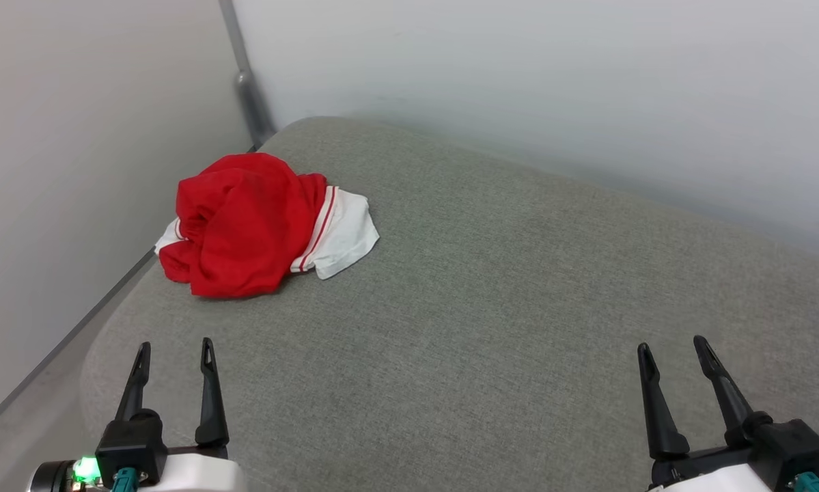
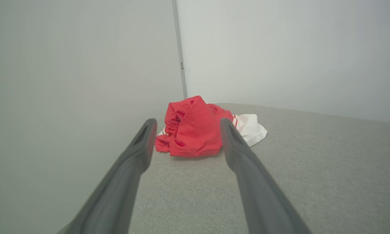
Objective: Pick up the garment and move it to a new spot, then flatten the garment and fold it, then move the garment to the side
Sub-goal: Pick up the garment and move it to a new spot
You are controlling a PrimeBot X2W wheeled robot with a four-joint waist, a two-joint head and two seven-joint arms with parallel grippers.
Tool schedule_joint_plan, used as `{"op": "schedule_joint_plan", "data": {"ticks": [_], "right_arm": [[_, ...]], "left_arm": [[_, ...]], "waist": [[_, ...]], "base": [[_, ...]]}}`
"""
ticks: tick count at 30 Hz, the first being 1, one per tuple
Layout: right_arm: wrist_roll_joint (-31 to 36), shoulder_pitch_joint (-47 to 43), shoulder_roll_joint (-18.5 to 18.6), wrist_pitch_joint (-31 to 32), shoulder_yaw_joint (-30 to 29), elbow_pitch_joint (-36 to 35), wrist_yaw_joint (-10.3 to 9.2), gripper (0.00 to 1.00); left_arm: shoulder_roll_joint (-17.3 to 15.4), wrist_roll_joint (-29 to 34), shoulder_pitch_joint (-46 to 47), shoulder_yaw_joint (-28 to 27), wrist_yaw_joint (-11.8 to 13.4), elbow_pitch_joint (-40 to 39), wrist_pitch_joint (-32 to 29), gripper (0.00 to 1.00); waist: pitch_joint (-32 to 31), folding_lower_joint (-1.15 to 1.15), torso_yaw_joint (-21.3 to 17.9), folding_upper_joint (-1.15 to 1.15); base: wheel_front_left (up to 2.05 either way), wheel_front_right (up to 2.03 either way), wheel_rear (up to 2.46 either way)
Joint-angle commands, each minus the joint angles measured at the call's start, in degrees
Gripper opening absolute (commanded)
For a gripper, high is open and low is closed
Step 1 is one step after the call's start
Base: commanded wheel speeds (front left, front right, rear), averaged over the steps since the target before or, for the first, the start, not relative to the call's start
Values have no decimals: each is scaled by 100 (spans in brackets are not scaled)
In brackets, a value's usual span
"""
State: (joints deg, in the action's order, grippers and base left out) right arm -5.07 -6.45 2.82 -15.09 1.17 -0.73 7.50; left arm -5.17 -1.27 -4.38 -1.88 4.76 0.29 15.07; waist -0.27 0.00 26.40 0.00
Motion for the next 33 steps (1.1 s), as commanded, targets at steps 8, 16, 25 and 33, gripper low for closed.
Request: {"op": "schedule_joint_plan", "data": {"ticks": [8, 16, 25, 33], "right_arm": [[71, -14, 11, -12, 46, -40, -2, 100], [419, 203, 11, -12, -33, -175, -2, 100], [971, 592, 55, -12, -243, -608, -2, 100], [1146, 909, 319, -12, -326, -1092, -2, 100]], "left_arm": [[22, -94, 8, -175, -30, -57, 16, 100], [-506, -268, 1237, -680, -396, 155, 16, 100], [-1417, -629, 3328, -1403, -903, 895, 16, 100], [-2038, -911, 4679, -1436, -1127, 1815, -84, 100]], "waist": [[91, 0, 65, 0], [556, 0, -175, 0], [1552, 0, -530, 0], [2395, 0, -738, 0]], "base": [[0, 0, 0], [0, 0, 0], [0, 0, 0], [0, 0, 0]]}}
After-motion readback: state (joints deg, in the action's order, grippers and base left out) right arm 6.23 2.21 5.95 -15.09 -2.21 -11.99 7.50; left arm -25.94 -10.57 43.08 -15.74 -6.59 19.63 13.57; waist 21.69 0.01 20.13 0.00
